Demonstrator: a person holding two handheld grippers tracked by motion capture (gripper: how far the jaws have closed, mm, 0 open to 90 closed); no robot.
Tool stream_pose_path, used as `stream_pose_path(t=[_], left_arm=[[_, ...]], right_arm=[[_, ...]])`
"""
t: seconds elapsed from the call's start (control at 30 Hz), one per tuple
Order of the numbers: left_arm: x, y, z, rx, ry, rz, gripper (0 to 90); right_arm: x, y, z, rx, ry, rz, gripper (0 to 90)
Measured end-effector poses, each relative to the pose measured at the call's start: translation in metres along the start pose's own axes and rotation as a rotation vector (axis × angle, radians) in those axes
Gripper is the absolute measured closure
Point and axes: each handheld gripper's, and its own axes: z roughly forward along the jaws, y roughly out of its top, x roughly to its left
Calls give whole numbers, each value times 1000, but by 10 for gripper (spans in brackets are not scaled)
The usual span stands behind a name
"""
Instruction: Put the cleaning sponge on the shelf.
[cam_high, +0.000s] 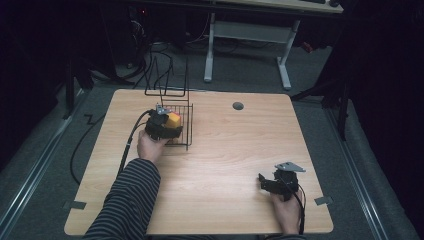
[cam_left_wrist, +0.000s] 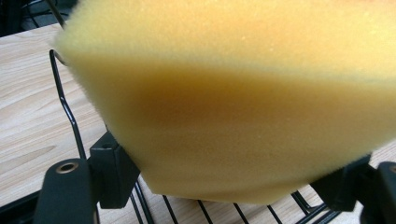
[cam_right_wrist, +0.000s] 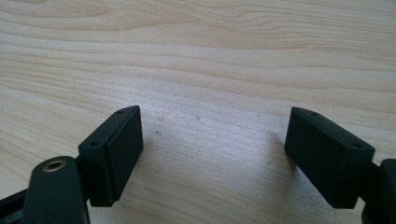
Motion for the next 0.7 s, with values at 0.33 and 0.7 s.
stream_pose_path(t=[0.33,0.7], left_arm=[[3,0,1,1,-19,-16,217],[5,-1,3,6,-40,-35,133]], right_arm=[[0,0,0,1,0,2,195],[0,0,0,0,0,0,195]])
